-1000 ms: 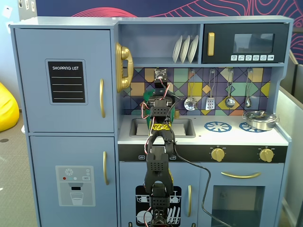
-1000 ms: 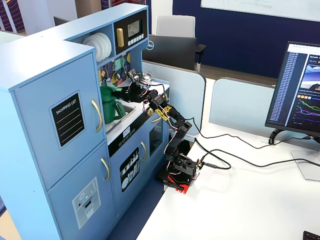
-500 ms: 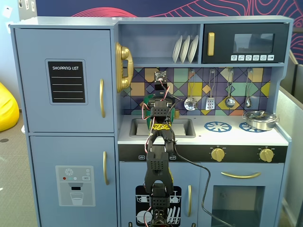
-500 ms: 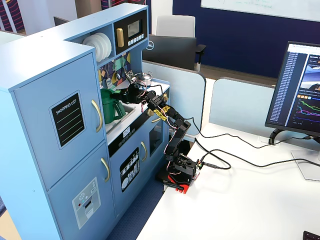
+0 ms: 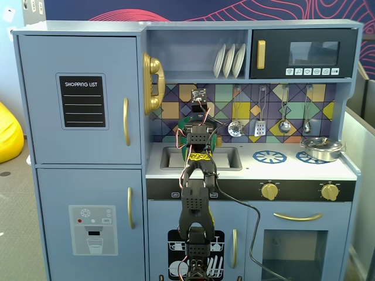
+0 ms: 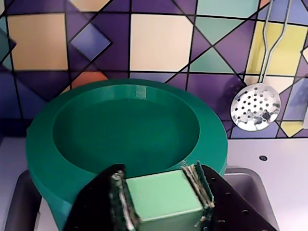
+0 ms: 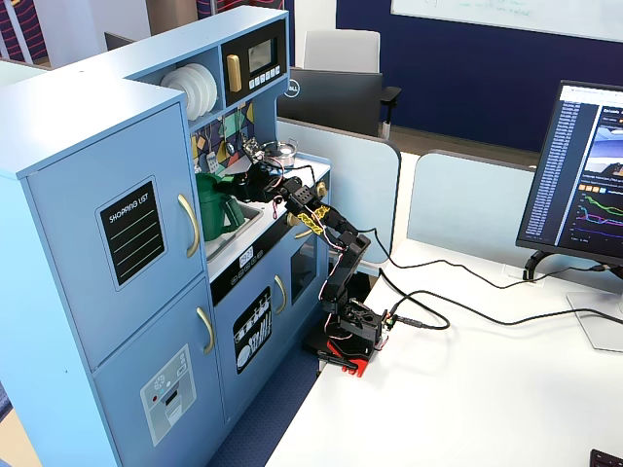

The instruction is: Pick up the lid from the counter and put it on the green recipient

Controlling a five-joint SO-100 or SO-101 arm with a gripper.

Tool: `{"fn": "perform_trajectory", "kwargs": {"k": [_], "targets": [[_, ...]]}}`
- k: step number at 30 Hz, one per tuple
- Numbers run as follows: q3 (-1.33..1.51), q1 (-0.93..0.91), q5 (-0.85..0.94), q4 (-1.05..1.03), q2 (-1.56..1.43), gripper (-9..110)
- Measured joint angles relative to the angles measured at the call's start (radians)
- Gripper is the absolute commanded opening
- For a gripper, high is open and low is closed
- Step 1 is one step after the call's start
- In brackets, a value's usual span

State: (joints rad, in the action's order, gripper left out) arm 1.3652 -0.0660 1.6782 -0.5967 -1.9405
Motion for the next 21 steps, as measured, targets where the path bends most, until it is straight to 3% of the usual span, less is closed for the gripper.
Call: {"fn": "perform_trajectory", "kwargs": {"k": [2,6,12,21], "targets": [[0.0,-0.009,-0.02,0.0,0.0,35],[0.0,-0.026,-0.046,0.0,0.0,37],[-0.043,-0.026,-0.049,-0.092,-0.072,35],[0.054,0.023,-0.009,-0.466,-0.466,25]]}}
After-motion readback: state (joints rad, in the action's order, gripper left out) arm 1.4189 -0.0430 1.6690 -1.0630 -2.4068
